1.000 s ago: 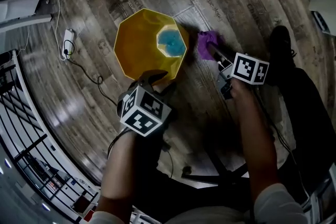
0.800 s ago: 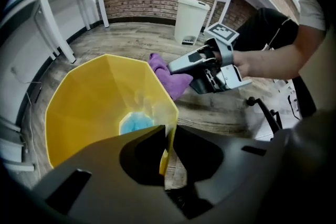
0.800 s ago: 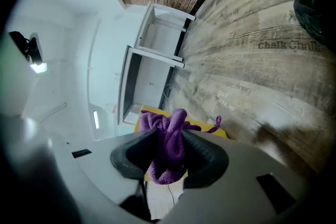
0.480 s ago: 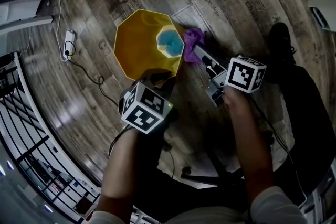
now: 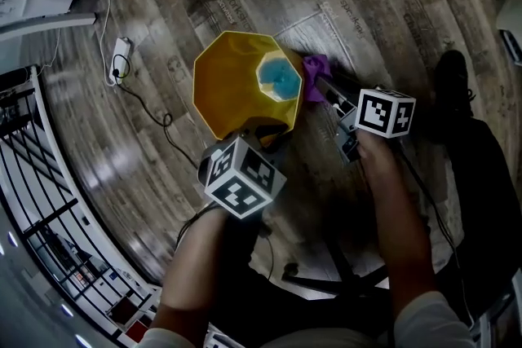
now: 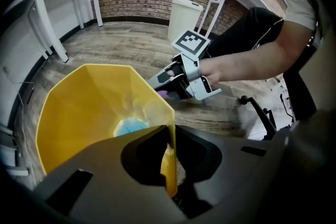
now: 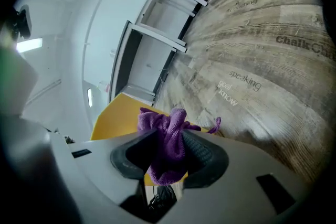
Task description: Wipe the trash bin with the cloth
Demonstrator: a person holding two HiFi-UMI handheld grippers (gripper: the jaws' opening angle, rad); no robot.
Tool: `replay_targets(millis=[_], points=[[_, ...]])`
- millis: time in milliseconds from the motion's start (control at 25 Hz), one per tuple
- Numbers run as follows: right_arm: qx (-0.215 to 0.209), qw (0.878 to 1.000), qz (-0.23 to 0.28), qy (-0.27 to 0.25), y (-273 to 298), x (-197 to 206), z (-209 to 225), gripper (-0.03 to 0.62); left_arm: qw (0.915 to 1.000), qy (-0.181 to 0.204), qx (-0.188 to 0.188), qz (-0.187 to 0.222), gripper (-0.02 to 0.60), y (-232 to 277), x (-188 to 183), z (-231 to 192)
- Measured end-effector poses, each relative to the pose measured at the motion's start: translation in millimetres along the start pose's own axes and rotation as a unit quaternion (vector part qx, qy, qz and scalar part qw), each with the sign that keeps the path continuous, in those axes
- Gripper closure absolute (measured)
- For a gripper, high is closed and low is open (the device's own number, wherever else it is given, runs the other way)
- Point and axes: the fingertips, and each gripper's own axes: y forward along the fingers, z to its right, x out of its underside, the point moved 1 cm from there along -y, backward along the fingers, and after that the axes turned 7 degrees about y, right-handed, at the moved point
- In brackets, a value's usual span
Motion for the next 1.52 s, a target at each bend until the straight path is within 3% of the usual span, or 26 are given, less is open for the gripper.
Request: replay_targets(millis=[520, 1040, 1320, 1520], points=[[0.079, 0.993, -0.079, -0.043, 60, 31, 39, 0.450, 0.9995, -0.026, -0.010, 0.012, 0.551, -11, 25, -10], [0.184, 0.968, -0.152, -0.074, 92, 67, 113, 0.450, 0.9992, -0.030, 0.002, 0.026, 0.549, -11, 26, -9], [0.213, 0.957, -0.162, -0.115, 102, 68, 122, 0.450, 0.9987, -0.043, -0.002, 0.029, 0.549, -13, 27, -11], [0.207, 0.961, -0.138, -0.124, 88, 52, 109, 0.450, 0.9985, -0.038, -0.013, 0.037, 0.542, -18, 27, -14]])
